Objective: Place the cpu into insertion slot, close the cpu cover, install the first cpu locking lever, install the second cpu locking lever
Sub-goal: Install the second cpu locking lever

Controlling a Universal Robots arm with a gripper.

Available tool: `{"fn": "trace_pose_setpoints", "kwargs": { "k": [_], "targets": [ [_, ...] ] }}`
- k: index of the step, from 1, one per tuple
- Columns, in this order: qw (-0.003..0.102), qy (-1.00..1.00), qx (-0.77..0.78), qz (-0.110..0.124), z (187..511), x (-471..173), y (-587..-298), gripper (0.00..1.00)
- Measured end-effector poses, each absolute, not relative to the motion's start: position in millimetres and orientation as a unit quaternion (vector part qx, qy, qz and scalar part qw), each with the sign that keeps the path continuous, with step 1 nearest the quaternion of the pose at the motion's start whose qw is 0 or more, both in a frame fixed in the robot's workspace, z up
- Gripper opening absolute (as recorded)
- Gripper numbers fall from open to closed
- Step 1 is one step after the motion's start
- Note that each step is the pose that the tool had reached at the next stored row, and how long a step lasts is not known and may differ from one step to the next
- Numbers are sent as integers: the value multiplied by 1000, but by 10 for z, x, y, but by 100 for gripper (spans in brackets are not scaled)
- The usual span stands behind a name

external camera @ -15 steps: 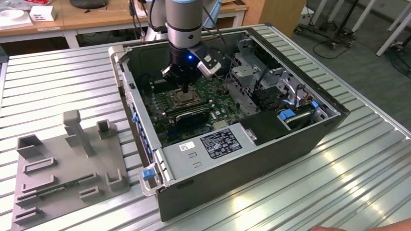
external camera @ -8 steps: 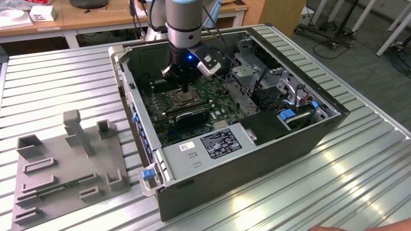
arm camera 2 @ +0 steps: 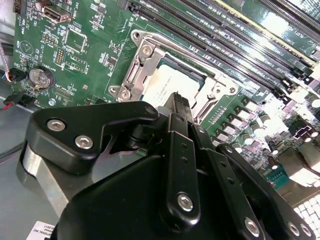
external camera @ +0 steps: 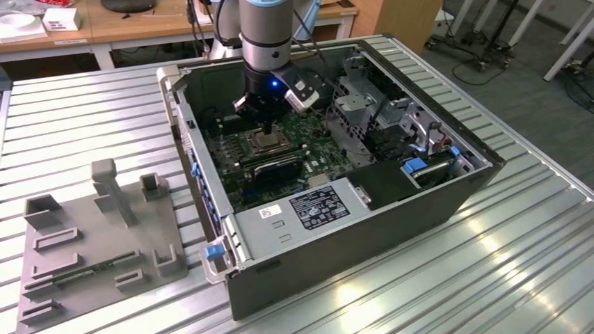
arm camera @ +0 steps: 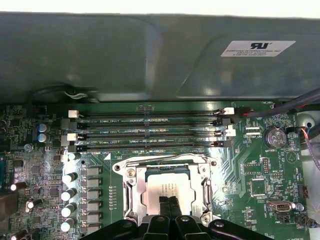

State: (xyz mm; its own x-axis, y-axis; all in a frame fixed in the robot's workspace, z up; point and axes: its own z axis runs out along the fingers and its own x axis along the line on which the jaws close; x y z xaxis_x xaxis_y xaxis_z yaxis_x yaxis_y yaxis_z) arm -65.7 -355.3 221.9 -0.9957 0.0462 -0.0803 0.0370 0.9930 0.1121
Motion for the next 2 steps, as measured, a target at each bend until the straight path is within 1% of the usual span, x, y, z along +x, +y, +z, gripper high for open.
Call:
{"fn": "trace_pose_setpoints", "kwargs": {
  "k": [2],
  "targets": [
    [41,997,21,55,2219,-657,-3553,11]
  ]
}}
